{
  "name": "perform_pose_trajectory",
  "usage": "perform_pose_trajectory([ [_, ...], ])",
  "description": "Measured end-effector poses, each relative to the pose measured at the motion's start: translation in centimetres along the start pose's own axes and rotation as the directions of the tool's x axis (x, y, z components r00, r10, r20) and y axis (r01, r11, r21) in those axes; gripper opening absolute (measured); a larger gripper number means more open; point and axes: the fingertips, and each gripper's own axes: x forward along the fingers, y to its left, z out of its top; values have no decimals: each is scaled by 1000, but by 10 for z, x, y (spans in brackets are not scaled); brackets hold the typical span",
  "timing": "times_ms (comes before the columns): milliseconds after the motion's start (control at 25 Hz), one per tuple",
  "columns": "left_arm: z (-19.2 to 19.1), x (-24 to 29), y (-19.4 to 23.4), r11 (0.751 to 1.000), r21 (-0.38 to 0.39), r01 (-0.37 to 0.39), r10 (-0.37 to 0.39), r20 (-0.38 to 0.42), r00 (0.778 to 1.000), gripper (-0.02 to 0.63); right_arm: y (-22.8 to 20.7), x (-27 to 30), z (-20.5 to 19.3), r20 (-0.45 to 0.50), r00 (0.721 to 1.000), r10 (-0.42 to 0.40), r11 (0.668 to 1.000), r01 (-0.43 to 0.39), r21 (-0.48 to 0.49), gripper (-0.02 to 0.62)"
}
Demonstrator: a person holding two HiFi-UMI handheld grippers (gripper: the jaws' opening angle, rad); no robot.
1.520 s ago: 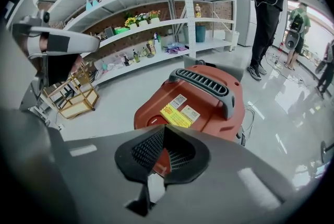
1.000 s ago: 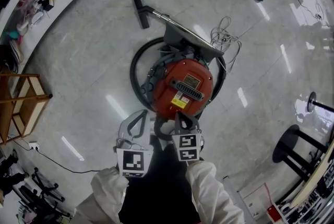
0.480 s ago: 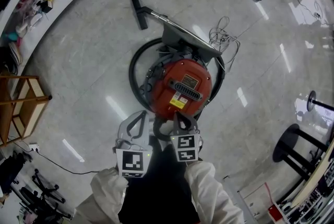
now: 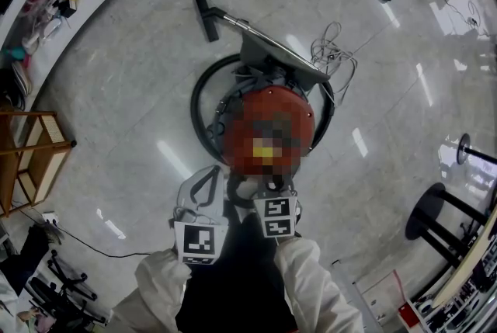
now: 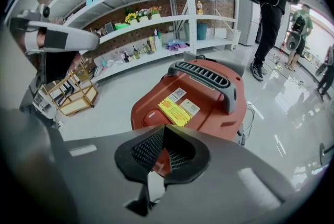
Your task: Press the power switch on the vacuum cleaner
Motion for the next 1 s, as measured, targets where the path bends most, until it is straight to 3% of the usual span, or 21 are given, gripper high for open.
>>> perform_pose_trajectory([
  [1000,-3,2,-6,1000,8,1,-1,-5,1000,0,-2,2,-2,5,1000,8,1000,-8,2,0],
])
